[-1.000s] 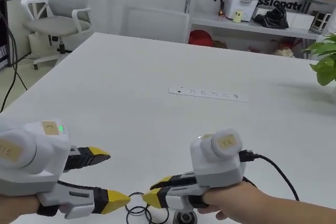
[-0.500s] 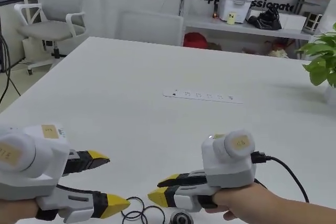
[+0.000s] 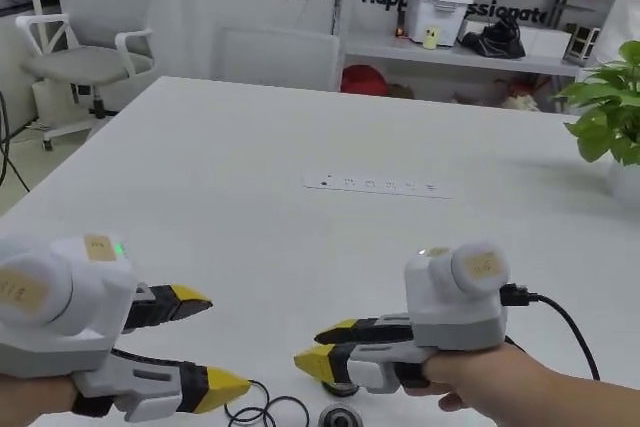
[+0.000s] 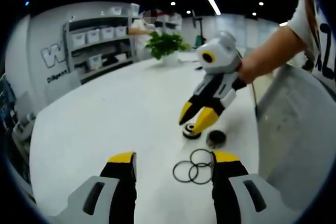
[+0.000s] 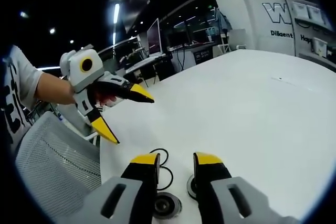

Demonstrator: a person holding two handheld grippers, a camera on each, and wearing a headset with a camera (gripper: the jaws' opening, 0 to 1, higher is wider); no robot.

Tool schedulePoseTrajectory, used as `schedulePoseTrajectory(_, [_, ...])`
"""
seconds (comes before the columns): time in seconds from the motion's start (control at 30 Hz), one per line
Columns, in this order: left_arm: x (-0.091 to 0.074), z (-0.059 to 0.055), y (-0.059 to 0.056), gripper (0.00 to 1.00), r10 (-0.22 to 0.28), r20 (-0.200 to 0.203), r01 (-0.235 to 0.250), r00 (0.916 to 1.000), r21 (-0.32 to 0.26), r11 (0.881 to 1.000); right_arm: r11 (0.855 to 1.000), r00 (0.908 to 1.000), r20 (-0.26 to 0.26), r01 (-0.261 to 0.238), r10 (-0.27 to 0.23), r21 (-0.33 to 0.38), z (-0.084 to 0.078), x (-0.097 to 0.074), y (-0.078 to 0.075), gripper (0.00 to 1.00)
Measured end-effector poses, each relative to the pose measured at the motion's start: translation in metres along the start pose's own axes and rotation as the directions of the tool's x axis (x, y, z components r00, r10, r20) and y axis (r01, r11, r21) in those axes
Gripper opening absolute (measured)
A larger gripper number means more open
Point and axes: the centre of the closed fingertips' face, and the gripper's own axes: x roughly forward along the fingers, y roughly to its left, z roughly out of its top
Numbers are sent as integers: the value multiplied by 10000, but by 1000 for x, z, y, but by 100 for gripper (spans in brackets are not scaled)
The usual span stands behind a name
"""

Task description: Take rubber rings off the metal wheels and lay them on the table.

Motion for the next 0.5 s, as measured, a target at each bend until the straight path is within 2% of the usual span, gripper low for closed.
schedulePoseTrajectory(0.23, [3,3,-2,56,-119,-64,120,9999,124,9999,9998,9997,216,115,-112,-137,6,-9,-2,25])
schedulePoseTrajectory(0.5, [8,13,1,56,-190,-1,190,9998,228,9996,9991,9985,451,328,-315,-277,12,-22,-7,27])
